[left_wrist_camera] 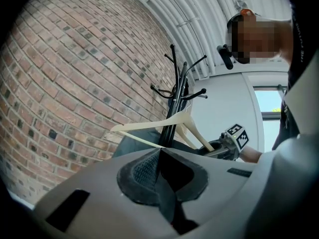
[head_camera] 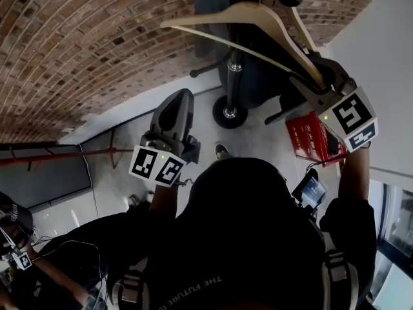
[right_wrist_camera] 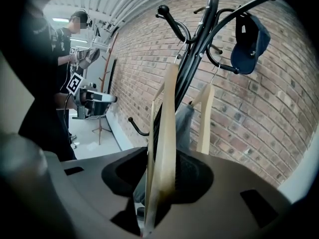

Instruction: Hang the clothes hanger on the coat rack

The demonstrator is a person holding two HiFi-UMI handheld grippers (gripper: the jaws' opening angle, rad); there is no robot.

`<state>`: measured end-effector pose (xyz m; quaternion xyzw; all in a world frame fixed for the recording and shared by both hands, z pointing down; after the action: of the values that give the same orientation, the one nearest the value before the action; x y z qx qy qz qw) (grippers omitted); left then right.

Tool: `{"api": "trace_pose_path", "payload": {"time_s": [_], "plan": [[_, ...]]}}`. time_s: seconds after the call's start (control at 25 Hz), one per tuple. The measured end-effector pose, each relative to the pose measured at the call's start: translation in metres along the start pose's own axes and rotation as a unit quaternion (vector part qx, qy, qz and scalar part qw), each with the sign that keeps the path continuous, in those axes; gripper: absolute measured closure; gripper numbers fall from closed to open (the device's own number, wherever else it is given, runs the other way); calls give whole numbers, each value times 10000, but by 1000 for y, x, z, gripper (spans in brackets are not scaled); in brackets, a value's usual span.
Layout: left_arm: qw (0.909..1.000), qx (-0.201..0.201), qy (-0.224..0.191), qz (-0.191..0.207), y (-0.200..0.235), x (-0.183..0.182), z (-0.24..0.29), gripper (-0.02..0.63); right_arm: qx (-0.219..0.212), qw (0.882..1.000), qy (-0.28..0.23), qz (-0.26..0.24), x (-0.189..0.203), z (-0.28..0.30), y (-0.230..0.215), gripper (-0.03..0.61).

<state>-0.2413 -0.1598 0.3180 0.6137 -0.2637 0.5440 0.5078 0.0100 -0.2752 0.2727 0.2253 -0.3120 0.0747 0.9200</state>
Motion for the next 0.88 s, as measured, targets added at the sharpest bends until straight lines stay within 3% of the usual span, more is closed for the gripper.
{"api": "trace_pose_path", "payload": {"time_s": [0.2, 0.52, 0.88], "plan": [[10000, 7, 47, 24, -5, 7, 2, 594, -34, 9993, -322, 192, 2, -11, 1, 434], [9999, 81, 92, 61, -15, 12, 9, 594, 338, 9933, -1013, 440, 5, -36, -8, 434], [9997, 219, 126, 67, -26, 16, 18, 594, 983, 9730, -1851, 968, 25, -76, -7, 436]]}}
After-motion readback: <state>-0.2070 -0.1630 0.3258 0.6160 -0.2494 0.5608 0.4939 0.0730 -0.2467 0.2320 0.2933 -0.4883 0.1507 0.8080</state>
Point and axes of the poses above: the fingertips, and each gripper's own axes: z forward along the fingers, y to its left, x out of its underside, the point moved 5 cm from there along -z, backward along the fingers, and after that the axes turned 14 degrees about y, right-handed, at the moved point
